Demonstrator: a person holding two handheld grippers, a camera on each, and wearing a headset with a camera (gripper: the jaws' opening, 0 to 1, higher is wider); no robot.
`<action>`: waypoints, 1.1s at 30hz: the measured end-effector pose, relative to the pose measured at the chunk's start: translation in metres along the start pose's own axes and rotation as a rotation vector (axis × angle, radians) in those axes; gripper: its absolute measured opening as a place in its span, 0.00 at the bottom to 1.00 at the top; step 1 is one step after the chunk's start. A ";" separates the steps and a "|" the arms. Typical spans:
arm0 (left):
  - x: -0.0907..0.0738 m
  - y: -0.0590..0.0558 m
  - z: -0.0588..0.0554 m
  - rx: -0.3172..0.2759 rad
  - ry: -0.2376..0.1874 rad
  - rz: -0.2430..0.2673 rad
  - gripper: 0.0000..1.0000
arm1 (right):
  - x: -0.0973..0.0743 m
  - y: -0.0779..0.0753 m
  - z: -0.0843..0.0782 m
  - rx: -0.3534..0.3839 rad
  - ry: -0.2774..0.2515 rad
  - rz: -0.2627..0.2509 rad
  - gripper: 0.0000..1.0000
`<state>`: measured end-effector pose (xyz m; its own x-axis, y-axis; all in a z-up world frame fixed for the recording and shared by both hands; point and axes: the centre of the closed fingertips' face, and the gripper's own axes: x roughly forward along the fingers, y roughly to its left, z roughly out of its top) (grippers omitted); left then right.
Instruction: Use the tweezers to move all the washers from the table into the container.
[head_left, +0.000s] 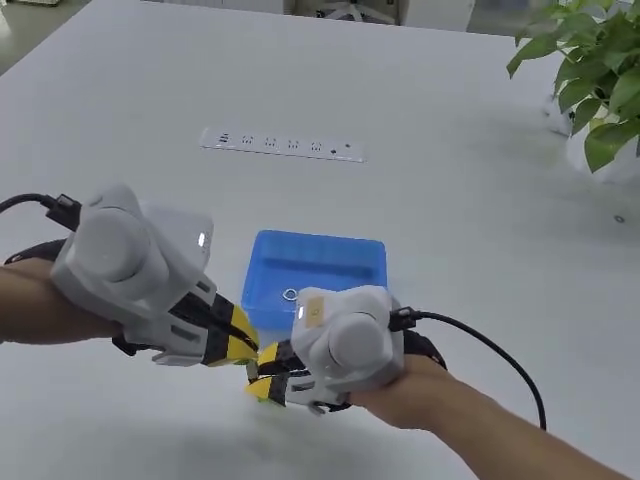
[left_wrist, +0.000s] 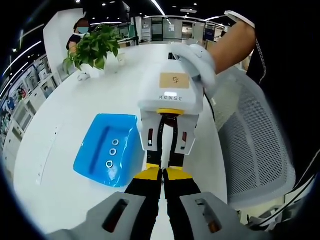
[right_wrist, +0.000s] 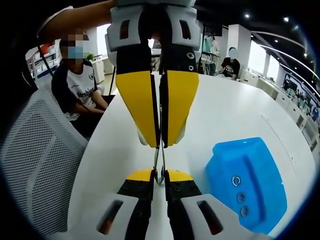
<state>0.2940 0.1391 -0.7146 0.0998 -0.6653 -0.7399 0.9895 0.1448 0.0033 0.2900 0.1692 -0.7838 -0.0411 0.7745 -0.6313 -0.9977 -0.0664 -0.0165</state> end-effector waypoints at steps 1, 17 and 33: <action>-0.001 0.000 0.002 0.001 -0.002 0.001 0.06 | -0.001 0.000 0.001 0.000 -0.001 -0.002 0.10; -0.014 0.000 0.021 0.024 -0.018 0.017 0.06 | -0.017 -0.005 0.015 -0.022 -0.011 -0.026 0.10; -0.029 0.008 0.043 0.039 -0.044 0.034 0.06 | -0.039 -0.015 0.031 -0.054 -0.024 -0.058 0.10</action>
<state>0.3036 0.1278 -0.6640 0.1375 -0.6920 -0.7087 0.9886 0.1404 0.0548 0.3052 0.1597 -0.7347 0.0145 0.7927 -0.6095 -0.9941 -0.0543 -0.0943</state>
